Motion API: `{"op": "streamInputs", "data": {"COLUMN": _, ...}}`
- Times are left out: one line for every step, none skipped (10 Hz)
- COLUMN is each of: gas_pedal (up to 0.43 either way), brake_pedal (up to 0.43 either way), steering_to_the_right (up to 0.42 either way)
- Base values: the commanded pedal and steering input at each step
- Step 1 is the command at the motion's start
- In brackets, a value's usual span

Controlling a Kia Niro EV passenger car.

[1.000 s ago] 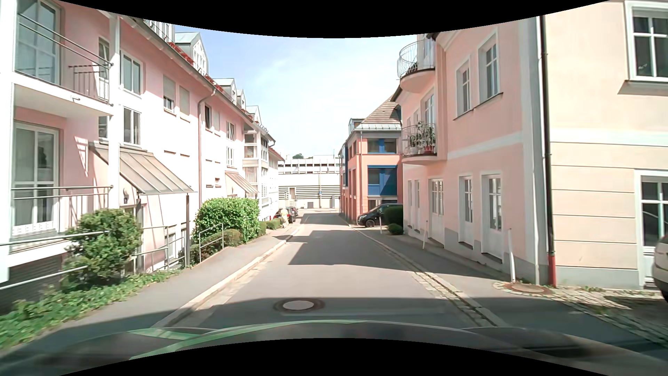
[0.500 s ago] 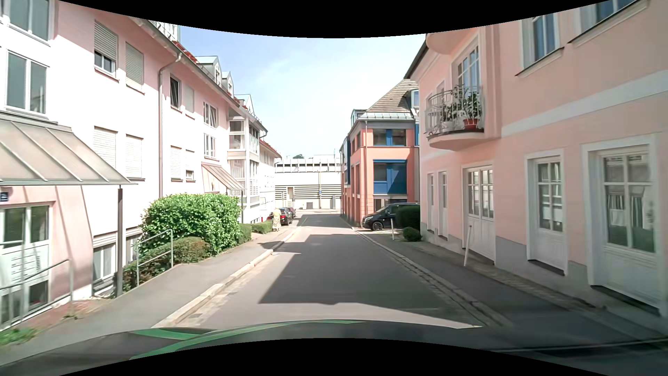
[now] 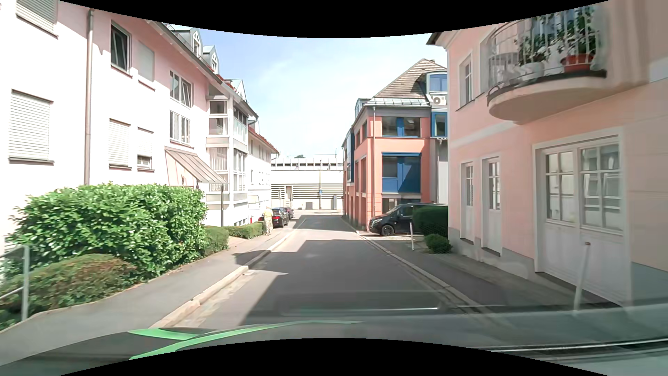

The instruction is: Follow the waypoints while adhering to traffic rules and regulations

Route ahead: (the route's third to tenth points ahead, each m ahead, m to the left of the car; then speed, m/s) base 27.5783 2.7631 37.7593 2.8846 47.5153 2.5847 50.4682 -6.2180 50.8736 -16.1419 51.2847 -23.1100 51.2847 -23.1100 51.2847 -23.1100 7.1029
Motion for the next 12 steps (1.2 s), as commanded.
{"op": "streamInputs", "data": {"gas_pedal": 0.0, "brake_pedal": 0.0, "steering_to_the_right": -0.004}}
{"op": "streamInputs", "data": {"gas_pedal": 0.0, "brake_pedal": 0.0, "steering_to_the_right": -0.004}}
{"op": "streamInputs", "data": {"gas_pedal": 0.0, "brake_pedal": 0.0, "steering_to_the_right": -0.004}}
{"op": "streamInputs", "data": {"gas_pedal": 0.0, "brake_pedal": 0.0, "steering_to_the_right": -0.004}}
{"op": "streamInputs", "data": {"gas_pedal": 0.0, "brake_pedal": 0.0, "steering_to_the_right": -0.004}}
{"op": "streamInputs", "data": {"gas_pedal": 0.0, "brake_pedal": 0.0, "steering_to_the_right": -0.004}}
{"op": "streamInputs", "data": {"gas_pedal": 0.0, "brake_pedal": 0.0, "steering_to_the_right": -0.004}}
{"op": "streamInputs", "data": {"gas_pedal": 0.0, "brake_pedal": 0.0, "steering_to_the_right": -0.004}}
{"op": "streamInputs", "data": {"gas_pedal": 0.0, "brake_pedal": 0.0, "steering_to_the_right": -0.004}}
{"op": "streamInputs", "data": {"gas_pedal": 0.0, "brake_pedal": 0.0, "steering_to_the_right": -0.005}}
{"op": "streamInputs", "data": {"gas_pedal": 0.0, "brake_pedal": 0.0, "steering_to_the_right": -0.007}}
{"op": "streamInputs", "data": {"gas_pedal": 0.0, "brake_pedal": 0.0, "steering_to_the_right": -0.009}}
